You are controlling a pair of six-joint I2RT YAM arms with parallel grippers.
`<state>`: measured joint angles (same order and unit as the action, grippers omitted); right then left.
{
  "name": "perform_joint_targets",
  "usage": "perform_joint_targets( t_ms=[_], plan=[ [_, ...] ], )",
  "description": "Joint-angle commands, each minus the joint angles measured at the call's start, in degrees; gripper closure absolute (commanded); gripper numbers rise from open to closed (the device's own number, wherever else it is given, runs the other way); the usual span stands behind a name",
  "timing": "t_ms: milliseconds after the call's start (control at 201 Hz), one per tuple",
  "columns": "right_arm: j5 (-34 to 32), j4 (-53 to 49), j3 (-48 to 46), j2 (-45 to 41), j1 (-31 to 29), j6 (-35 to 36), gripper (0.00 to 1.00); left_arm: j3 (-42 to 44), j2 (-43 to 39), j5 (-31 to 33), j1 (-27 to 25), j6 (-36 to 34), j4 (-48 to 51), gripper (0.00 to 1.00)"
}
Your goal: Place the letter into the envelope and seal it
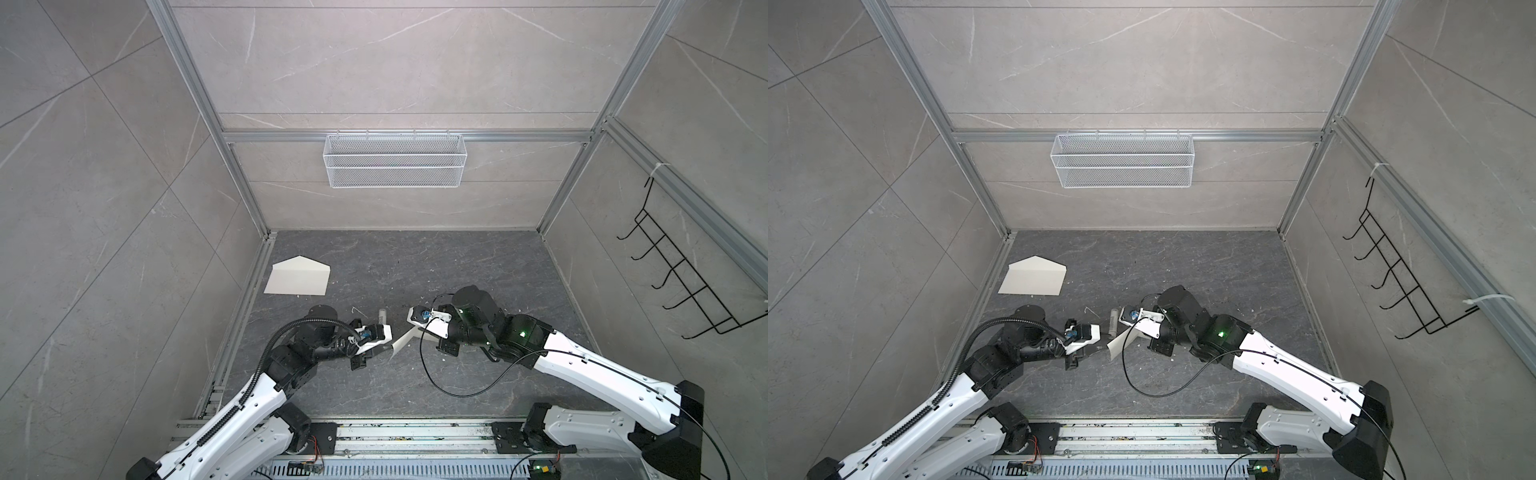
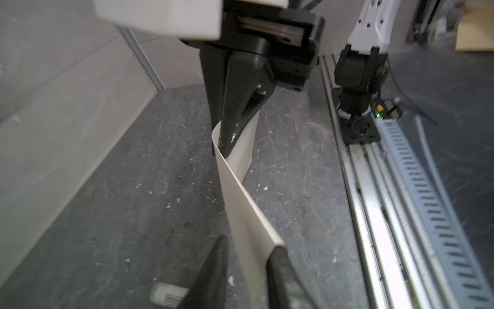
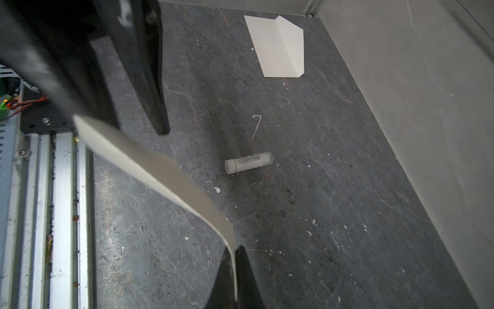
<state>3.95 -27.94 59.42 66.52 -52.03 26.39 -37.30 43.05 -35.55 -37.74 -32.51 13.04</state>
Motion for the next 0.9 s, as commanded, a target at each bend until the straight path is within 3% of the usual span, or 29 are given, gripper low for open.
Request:
perform_joint_targets(
  t_ms=[0,120,274,458,692,891],
  plan=[
    [-5.0,1.4,-1.5,-1.3,0.2,-0.1,1.00,-2.5,-4.2,-0.8,-0.1,-0.8,2.0,0.43],
    [-3.9,2.6,-2.3,-1.9,0.2,0.9,1.00,-0.8,-6.3,-2.4,-0.1,0.3,-2.3,0.24],
    [-1.0,3.8,-2.7,-2.4,0.3,1.9,1.00,-1.0,-3.7,-1.6,-0.1,1.3,-4.6,0.18],
    [0.3,4.0,-3.2,-3.3,0.0,1.8,1.00,-2.5,0.7,0.8,-0.1,1.2,-5.4,0.19],
    [1.0,3.8,-3.6,-3.9,-0.2,1.6,1.00,-1.8,3.0,1.3,-0.1,3.0,-9.4,0.39],
    [0.0,3.4,-4.6,-3.7,-0.2,2.1,1.00,-1.1,1.4,4.3,-0.1,3.7,-11.2,0.35]
  ],
)
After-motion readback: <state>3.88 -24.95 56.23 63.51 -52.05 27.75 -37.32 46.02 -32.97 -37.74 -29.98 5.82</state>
